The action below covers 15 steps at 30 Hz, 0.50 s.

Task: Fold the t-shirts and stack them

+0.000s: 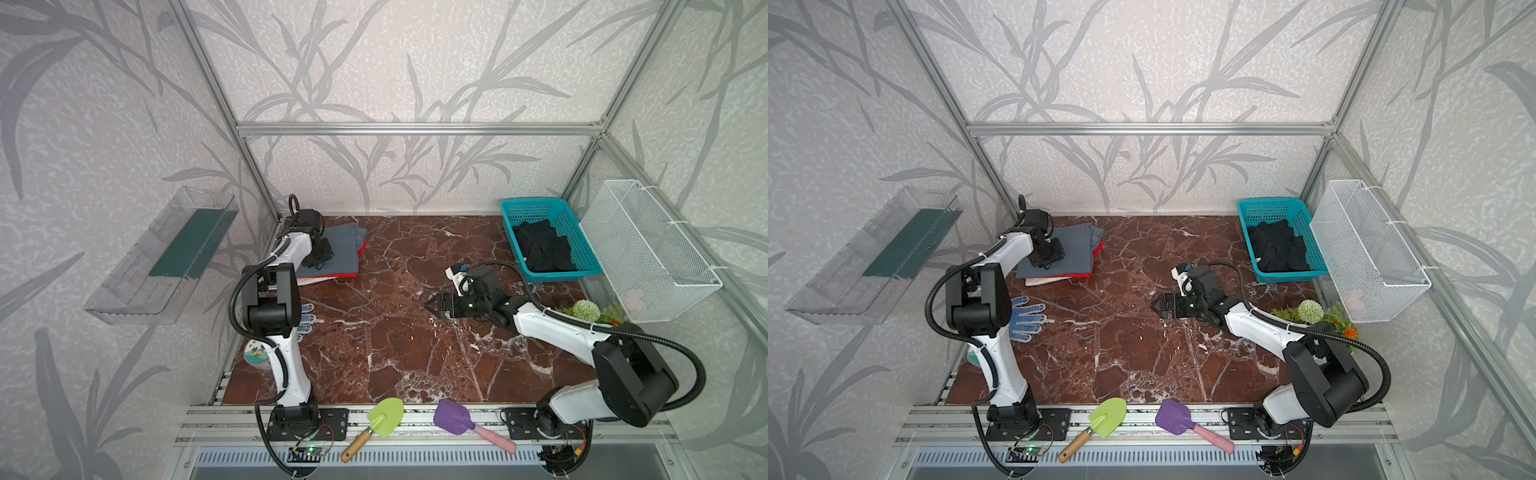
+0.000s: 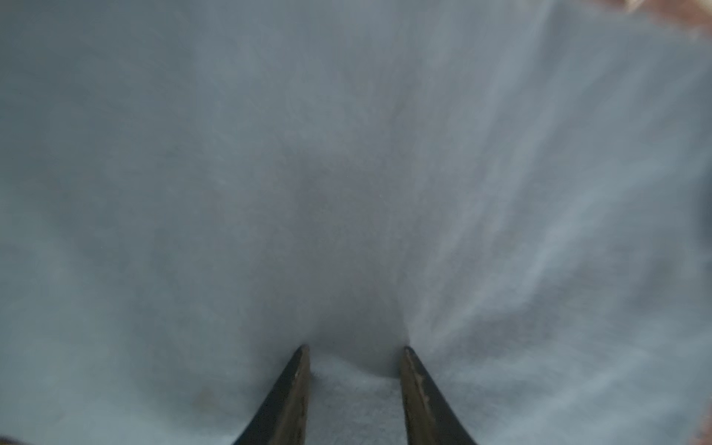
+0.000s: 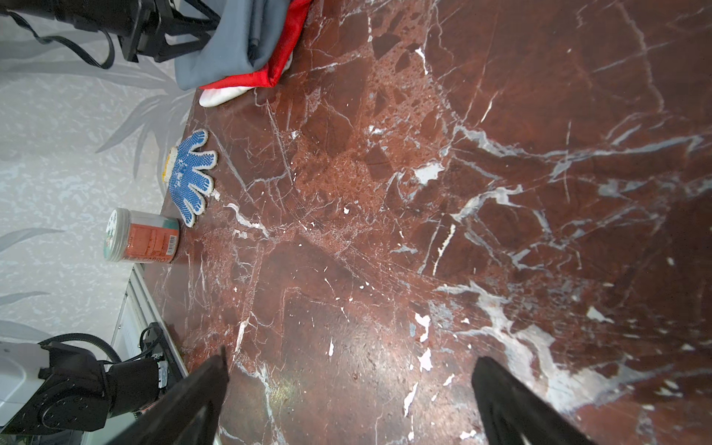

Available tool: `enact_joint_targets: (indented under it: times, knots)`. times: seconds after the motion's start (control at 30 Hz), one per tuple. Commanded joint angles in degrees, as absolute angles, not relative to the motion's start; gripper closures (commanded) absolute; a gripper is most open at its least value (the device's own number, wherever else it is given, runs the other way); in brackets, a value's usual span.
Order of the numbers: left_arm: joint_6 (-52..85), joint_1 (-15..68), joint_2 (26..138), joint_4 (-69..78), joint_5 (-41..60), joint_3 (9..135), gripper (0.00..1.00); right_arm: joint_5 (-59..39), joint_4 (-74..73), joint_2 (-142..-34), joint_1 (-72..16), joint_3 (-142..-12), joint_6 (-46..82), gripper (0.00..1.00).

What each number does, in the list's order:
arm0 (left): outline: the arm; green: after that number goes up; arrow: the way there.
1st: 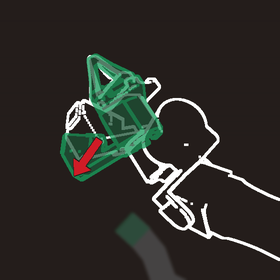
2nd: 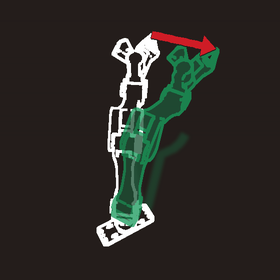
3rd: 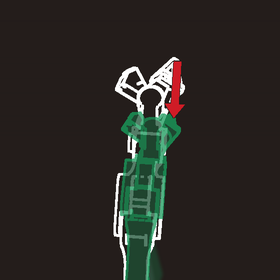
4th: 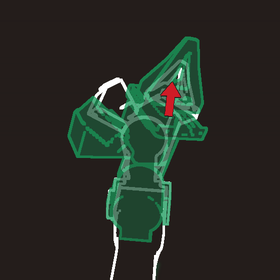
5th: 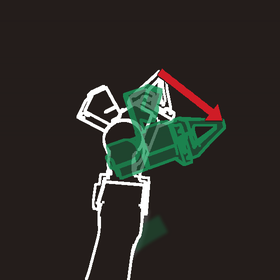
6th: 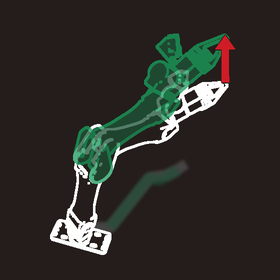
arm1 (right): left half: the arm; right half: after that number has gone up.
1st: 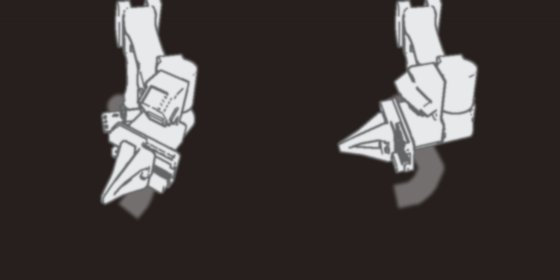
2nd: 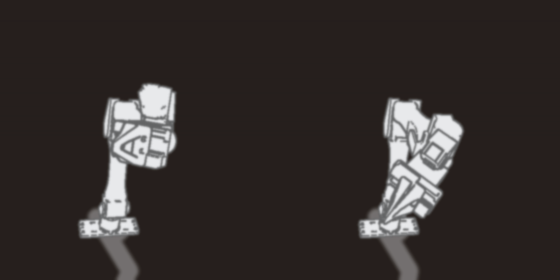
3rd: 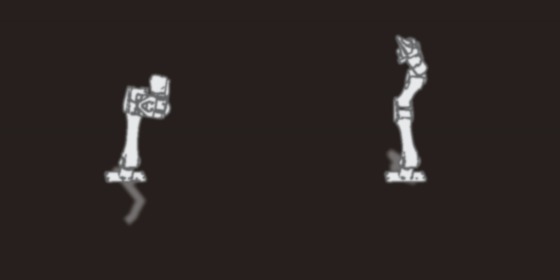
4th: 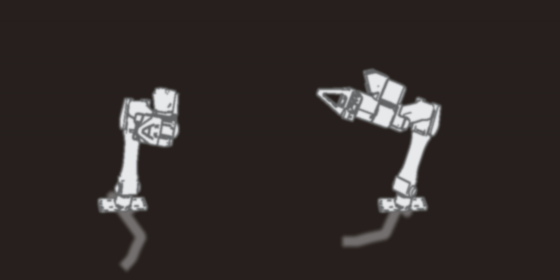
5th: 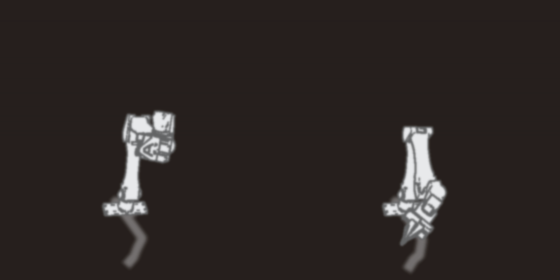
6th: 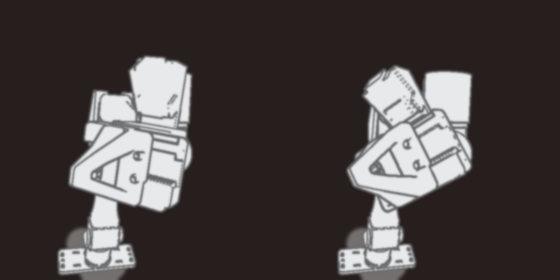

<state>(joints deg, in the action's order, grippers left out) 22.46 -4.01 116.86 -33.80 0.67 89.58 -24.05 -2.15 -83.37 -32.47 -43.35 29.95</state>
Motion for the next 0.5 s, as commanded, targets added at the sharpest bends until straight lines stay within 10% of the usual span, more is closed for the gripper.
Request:
enact_joint_targets:
  times: [0.0,0.47]
  knots:
    - [23.5,-3.6,116.4,-35.8,0.1,86.9,0.60,-24.7,-2.7,-85.0,-32.7,-45.1,29.5,0.01]
    - [22.4,-3.4,105.2,-32.0,-1.5,80.8,0.56,-24.7,-2.5,-84.9,-32.7,-45.0,29.5,0.01]
